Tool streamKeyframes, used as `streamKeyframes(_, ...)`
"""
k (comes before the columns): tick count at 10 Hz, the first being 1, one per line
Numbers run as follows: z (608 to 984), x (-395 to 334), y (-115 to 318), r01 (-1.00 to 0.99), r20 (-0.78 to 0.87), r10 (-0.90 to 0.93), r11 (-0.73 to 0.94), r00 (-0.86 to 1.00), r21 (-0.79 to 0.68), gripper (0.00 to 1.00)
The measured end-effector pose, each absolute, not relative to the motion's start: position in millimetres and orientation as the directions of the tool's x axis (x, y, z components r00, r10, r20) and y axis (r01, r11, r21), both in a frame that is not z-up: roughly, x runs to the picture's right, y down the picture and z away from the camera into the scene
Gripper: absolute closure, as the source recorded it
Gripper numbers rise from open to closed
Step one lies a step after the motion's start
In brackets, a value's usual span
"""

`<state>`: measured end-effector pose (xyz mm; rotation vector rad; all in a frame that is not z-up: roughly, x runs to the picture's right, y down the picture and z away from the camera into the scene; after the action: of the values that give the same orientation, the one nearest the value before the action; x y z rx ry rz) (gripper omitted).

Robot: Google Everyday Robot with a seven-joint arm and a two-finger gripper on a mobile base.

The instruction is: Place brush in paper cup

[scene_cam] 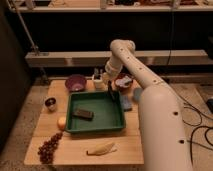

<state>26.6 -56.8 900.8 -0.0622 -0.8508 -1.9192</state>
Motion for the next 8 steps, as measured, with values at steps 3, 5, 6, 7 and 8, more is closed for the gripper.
streamKeyframes(3,904.4,24.9,-55.9,0.82,0.425,-0.762,-0.237,-0.489,0.521,1.0)
streamKeyframes(5,906.5,24.4,-57.7,0.829,0.443,-0.757,-0.226,-0.48,0.511,1.0)
streamKeyframes(6,906.9,24.8,-58.7,0.832,0.448,-0.756,-0.224,-0.477,0.508,1.0)
streamKeyframes(7,907.6,24.4,-59.0,0.833,0.454,-0.753,-0.223,-0.477,0.506,1.0)
streamKeyframes(8,908.1,23.5,-58.6,0.833,0.458,-0.749,-0.223,-0.478,0.506,1.0)
